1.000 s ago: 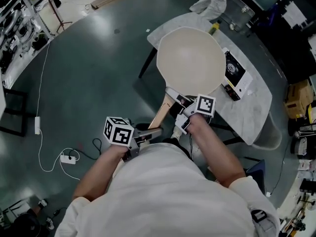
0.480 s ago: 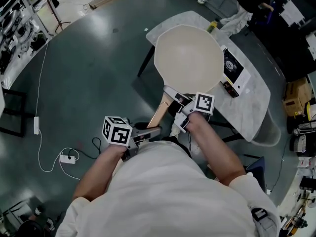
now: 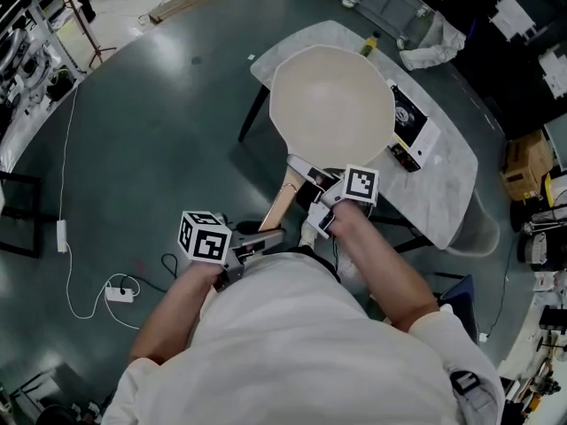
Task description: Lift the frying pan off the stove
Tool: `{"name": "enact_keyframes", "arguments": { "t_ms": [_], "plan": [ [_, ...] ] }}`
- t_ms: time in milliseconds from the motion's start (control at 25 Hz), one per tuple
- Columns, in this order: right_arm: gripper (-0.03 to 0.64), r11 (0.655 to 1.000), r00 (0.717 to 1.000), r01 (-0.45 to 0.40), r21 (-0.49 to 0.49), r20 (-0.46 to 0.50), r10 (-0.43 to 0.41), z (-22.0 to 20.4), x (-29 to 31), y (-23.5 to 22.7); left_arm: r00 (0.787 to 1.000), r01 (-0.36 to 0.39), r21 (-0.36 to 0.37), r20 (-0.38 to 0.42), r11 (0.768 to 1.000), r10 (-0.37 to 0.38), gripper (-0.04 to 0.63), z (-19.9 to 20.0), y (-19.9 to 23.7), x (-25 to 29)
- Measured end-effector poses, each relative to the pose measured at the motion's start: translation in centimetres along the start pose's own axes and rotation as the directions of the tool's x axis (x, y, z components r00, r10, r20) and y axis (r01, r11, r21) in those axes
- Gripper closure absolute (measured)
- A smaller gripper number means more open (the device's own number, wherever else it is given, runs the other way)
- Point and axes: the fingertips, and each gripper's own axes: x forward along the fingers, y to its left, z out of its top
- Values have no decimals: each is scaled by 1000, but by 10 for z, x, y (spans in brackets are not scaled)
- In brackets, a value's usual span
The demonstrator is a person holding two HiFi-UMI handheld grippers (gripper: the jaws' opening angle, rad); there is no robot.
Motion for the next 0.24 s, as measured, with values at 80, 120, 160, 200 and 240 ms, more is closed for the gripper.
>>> {"name": "enact_keyframes", "arguments": {
  "t_ms": [80, 120, 160, 200, 240],
  "plan": [
    [436, 1000, 1000, -1, 8, 3, 1, 7, 2, 2, 1000, 2, 2, -5, 1000, -2, 465, 8, 1, 2],
    [436, 1000, 1000, 0, 9, 5, 0, 11, 3, 2, 1000, 3, 3, -7, 1000, -3, 465, 12, 2, 3],
    [436, 1000, 1000, 0, 9, 6, 0, 15, 4, 2, 1000, 5, 3, -9, 1000, -5, 465, 15, 3, 4],
    [436, 1000, 1000, 1, 9, 7, -1, 19, 5, 2, 1000, 7, 3, -11, 1000, -7, 465, 19, 4, 5],
    [436, 1000, 1000, 2, 8, 8, -2, 23, 6, 2, 1000, 8, 3, -13, 1000, -8, 465, 22, 5, 6]
  ]
}}
